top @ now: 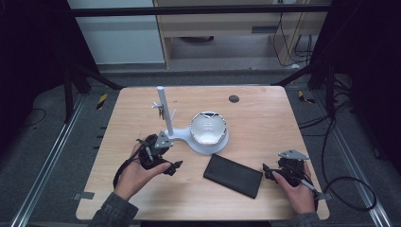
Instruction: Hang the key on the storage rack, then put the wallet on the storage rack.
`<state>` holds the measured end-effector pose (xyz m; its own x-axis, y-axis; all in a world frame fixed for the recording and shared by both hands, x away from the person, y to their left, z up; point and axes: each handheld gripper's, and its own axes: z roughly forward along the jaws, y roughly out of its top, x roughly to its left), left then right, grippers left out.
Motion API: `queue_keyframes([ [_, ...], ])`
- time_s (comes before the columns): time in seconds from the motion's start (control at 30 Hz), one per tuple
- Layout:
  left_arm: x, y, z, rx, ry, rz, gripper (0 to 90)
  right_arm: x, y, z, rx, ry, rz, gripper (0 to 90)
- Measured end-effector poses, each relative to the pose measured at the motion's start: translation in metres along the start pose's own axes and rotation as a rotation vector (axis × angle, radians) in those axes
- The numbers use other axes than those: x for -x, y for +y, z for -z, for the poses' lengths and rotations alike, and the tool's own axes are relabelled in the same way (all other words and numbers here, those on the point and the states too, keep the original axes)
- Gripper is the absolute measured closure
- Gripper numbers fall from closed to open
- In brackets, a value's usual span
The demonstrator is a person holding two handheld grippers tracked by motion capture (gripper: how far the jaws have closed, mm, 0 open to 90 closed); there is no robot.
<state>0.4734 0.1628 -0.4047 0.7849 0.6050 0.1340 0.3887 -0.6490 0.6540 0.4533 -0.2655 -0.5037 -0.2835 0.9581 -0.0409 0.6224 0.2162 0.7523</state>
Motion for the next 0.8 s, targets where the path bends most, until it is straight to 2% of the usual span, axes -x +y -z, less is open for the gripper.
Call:
queue_keyframes([
  [0.47, 0.031, 0.007, -0.036, -0.028, -0.079, -0.043, 10.2, 0.0, 0.001, 0.002, 0.013, -0.001, -0.004, 8.0],
  [0.53, 0.037, 0.007, -0.043, -0.022, -0.089, -0.055, 10.9, 0.0, 0.001, 0.004, 0.017, -0.002, -0.002, 8.0],
  [0.63, 0.048, 0.007, -0.057, -0.013, -0.125, -0.064, 11.1, -0.002, 0.002, 0.007, 0.029, -0.001, -0.004, 8.6],
  [0.8, 0.061, 0.001, -0.073, 0.01, -0.164, -0.066, 15.1, -0.006, 0.001, 0.014, 0.054, 0.018, 0.026, 9.2],
])
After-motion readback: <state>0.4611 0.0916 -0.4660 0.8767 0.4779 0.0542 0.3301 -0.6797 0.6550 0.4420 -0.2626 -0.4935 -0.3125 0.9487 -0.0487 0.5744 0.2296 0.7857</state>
